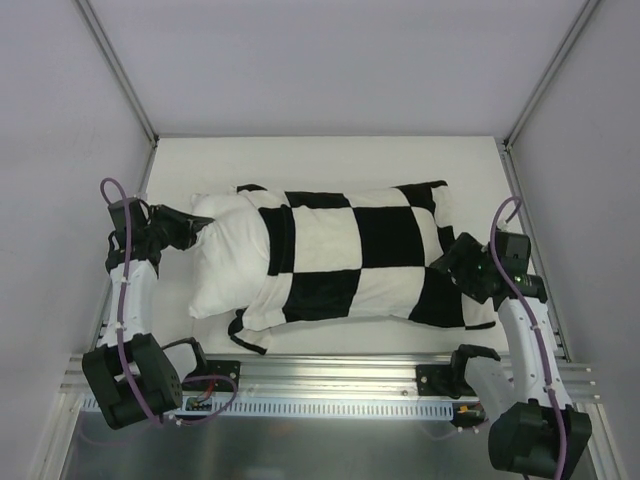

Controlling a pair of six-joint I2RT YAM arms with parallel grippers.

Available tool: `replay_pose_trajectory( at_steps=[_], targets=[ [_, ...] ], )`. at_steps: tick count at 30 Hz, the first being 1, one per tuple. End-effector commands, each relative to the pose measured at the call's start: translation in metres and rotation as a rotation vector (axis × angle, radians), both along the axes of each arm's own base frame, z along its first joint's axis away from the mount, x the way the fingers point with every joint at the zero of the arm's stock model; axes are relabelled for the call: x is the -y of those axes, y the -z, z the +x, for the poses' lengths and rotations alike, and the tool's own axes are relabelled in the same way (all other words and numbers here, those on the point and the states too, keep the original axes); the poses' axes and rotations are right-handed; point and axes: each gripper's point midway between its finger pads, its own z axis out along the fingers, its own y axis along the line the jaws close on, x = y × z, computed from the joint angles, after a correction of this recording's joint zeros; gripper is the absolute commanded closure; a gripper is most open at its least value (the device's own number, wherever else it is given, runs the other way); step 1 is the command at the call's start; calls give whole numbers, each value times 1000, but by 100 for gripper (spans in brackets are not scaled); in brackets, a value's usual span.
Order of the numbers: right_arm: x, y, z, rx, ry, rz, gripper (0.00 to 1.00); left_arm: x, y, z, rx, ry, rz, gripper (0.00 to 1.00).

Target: Remove the pillowcase from the pillow

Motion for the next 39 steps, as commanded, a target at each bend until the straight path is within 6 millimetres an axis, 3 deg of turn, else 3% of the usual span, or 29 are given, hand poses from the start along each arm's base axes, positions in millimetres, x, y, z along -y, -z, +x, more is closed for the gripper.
replay_pose_trajectory(
  at_steps=[1, 4, 7, 8, 10, 12, 13, 15, 18, 30, 39],
  targets=[
    [-39, -3, 15, 99, -38, 292, 3, -3, -30, 9, 95, 23, 28, 100],
    [-57, 8, 20, 118, -56, 435, 10, -2, -26, 10, 86, 30, 27, 100],
    [-55, 10, 22, 129, -35, 435, 48, -3, -22, 10, 76, 30, 29, 100],
    [-53, 10, 23, 130, -25, 425, 78, -3, -22, 10, 78, 30, 35, 100],
    [-40, 8, 22, 125, 19, 348, 99, -6, -22, 11, 75, 21, 42, 100],
    [-21, 10, 23, 119, 81, 240, 99, -11, -24, 12, 77, 12, 48, 100],
    [-12, 16, 14, 77, 98, 181, 99, -12, -24, 11, 73, 12, 44, 100],
    [14, 13, 10, 61, 178, 66, 99, -23, -27, 10, 74, -15, 46, 100],
    [35, 6, 9, 80, 236, 6, 99, -39, -31, 8, 75, -52, 51, 100],
    [65, -24, 19, 128, 325, -53, 99, -67, -58, 5, 128, -112, 61, 100],
    [84, -73, 27, 228, 367, -128, 99, -82, -82, 1, 174, -158, 73, 100]
  ],
)
